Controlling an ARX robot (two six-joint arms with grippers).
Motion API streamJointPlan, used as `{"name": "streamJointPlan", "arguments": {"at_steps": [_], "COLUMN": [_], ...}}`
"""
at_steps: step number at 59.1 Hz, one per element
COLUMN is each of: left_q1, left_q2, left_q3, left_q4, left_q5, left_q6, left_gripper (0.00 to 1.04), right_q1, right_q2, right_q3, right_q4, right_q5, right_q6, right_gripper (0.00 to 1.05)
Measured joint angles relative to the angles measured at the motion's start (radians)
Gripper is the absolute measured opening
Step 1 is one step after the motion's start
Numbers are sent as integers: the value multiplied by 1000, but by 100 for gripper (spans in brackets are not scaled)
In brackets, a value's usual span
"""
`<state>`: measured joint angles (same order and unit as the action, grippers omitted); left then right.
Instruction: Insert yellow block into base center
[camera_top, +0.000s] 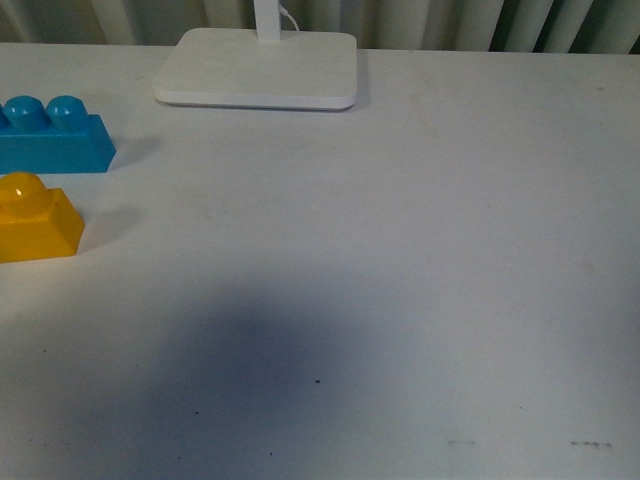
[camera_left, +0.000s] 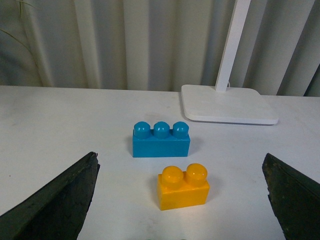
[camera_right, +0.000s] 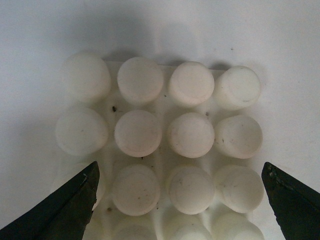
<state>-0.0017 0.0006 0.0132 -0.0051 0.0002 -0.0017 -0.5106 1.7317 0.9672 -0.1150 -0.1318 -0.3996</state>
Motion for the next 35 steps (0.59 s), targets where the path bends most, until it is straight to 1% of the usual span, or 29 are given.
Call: {"name": "streamJointPlan", "arguments": {"at_steps": [16,35], "left_q1": [0,0], "left_q2": [0,0], "left_q3": [0,0], "left_q4": [0,0], "left_q5": [0,0], "left_q6": [0,0], "left_gripper": [98,98], "right_q1": [-23,-26], "right_q2": [46,68], "right_q3": [30,37], "right_q4": [-4,-24], "right_q5": [-6,-39], "right_q6": [-8,-75], "right_gripper": [96,96]}}
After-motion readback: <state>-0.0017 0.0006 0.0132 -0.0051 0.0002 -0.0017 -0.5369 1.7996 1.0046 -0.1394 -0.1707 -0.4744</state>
